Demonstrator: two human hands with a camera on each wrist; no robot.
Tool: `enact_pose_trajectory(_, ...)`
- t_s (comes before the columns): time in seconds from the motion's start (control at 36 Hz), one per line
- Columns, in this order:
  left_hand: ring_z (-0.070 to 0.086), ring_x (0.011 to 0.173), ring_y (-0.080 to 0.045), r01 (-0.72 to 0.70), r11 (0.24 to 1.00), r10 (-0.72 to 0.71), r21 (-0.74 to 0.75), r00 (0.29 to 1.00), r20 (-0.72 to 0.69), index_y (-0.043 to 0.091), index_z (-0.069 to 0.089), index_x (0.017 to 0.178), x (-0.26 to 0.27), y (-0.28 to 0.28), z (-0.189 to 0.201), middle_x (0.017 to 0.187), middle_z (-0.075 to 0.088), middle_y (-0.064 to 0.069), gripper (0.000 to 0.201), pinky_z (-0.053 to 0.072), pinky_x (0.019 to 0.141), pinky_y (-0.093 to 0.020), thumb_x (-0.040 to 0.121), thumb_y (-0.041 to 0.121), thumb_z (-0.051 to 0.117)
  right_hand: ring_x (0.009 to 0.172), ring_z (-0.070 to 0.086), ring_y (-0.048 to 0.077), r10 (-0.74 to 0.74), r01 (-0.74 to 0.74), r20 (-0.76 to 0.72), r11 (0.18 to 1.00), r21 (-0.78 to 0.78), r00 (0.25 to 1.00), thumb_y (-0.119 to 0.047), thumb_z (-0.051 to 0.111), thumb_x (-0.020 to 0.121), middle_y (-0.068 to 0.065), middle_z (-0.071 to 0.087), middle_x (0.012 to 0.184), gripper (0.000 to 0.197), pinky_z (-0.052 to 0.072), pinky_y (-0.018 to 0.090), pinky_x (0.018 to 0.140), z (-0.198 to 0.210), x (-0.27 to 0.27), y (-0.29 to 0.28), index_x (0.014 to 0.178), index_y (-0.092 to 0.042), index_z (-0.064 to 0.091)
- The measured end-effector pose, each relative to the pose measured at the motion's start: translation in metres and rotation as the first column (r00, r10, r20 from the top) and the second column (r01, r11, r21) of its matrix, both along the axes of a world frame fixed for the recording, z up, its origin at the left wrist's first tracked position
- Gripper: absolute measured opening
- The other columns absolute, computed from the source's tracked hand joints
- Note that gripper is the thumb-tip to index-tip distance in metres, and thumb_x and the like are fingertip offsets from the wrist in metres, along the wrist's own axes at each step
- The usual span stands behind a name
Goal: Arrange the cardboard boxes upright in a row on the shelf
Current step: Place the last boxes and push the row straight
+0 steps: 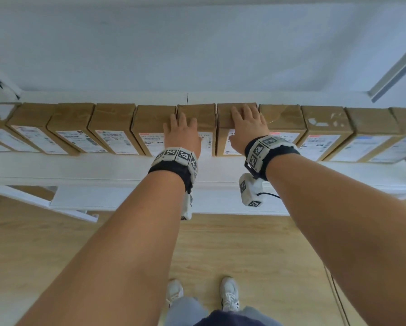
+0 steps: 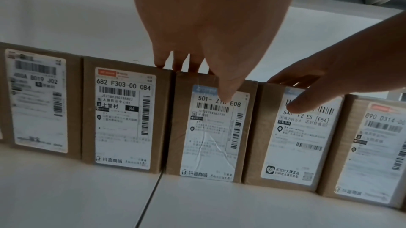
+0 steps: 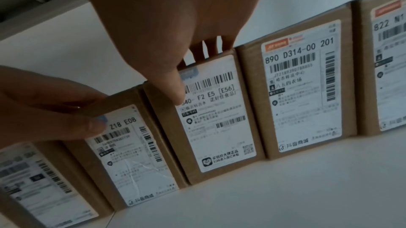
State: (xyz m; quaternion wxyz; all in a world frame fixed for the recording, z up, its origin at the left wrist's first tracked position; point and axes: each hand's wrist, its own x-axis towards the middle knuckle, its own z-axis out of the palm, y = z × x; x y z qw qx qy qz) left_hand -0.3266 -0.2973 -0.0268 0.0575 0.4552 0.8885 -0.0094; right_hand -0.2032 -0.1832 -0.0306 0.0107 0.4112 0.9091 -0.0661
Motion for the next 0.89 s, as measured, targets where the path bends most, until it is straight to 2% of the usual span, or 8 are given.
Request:
enact_pose_trajectory(0.11, 0.008, 0.148, -0.036, 0.000, 0.999, -0.001, 0.053, 1.000, 0.026, 0.019, 0.031, 0.147, -0.003, -0.001, -0.001, 0.160, 0.015, -0.013, 0.048, 0.011, 0.120, -0.051, 0.101, 0.021, 0.041, 0.148, 0.004, 0.030, -0.005, 0.005, -0.018, 1.000, -0.002, 1.000, -0.033, 0.045, 0.097, 0.013, 0.008, 0.160, 0.068, 0.008, 0.044, 0.119, 0.001, -0.003, -0.002, 0.154, -0.017, 0.011)
enact_pose_trajectory(0.31, 0.010, 0.148, -0.034, 0.001, 0.994, -0.009, 0.110, 0.998, 0.069, 0.019, 0.040, 0.144, -0.011, -0.004, 0.003, 0.158, 0.022, -0.014, 0.052, 0.011, 0.120, -0.050, 0.095, 0.003, 0.042, 0.147, 0.009, 0.031, -0.017, 0.017, -0.023, 1.000, 0.005, 1.000, -0.031, 0.047, 0.097, 0.012, 0.013, 0.159, 0.067, 0.020, 0.044, 0.116, 0.003, -0.010, -0.008, 0.153, -0.016, 0.014)
enact_pose_trajectory(0.39, 0.010, 0.148, -0.034, 0.002, 0.994, -0.010, 0.107, 0.997, 0.078, 0.018, 0.041, 0.144, -0.012, -0.004, 0.004, 0.158, 0.022, -0.014, 0.054, 0.011, 0.121, -0.050, 0.093, 0.000, 0.042, 0.147, 0.007, 0.031, -0.022, 0.022, -0.024, 1.000, 0.006, 0.999, -0.032, 0.044, 0.098, 0.012, 0.011, 0.160, 0.066, 0.018, 0.043, 0.117, 0.001, -0.009, -0.012, 0.154, -0.016, 0.013)
enact_pose_trajectory(0.53, 0.009, 0.148, -0.034, 0.018, 0.996, -0.024, 0.083, 0.997, 0.072, 0.018, 0.036, 0.147, -0.012, -0.006, 0.005, 0.159, 0.019, -0.014, 0.056, 0.011, 0.120, -0.050, 0.094, 0.002, 0.042, 0.147, 0.008, 0.032, -0.026, 0.026, -0.029, 1.000, -0.008, 0.999, -0.031, 0.048, 0.096, 0.012, 0.013, 0.159, 0.068, 0.017, 0.044, 0.118, 0.004, -0.009, -0.011, 0.153, -0.016, 0.014)
enact_pose_trajectory(0.69, 0.009, 0.148, -0.034, 0.051, 0.996, -0.053, 0.072, 0.998, 0.032, 0.015, 0.025, 0.150, -0.012, -0.005, 0.005, 0.159, 0.015, -0.014, 0.059, 0.013, 0.120, -0.049, 0.095, 0.010, 0.044, 0.148, 0.002, 0.030, -0.056, 0.053, -0.058, 0.998, -0.038, 0.997, -0.012, 0.059, 0.084, 0.011, 0.007, 0.160, 0.081, 0.006, 0.042, 0.118, 0.013, -0.003, -0.010, 0.152, -0.017, 0.016)
enact_pose_trajectory(0.89, 0.011, 0.148, -0.033, 0.134, 0.989, -0.135, 0.066, 0.991, 0.004, 0.014, 0.020, 0.151, 0.002, 0.012, 0.018, 0.159, 0.014, -0.015, 0.062, 0.014, 0.120, -0.047, 0.095, 0.015, 0.046, 0.147, 0.005, 0.030, -0.139, 0.138, -0.029, 0.990, -0.016, 0.990, -0.005, 0.059, 0.078, 0.013, 0.010, 0.159, 0.086, 0.007, 0.045, 0.120, 0.023, 0.025, 0.005, 0.152, -0.015, 0.015)
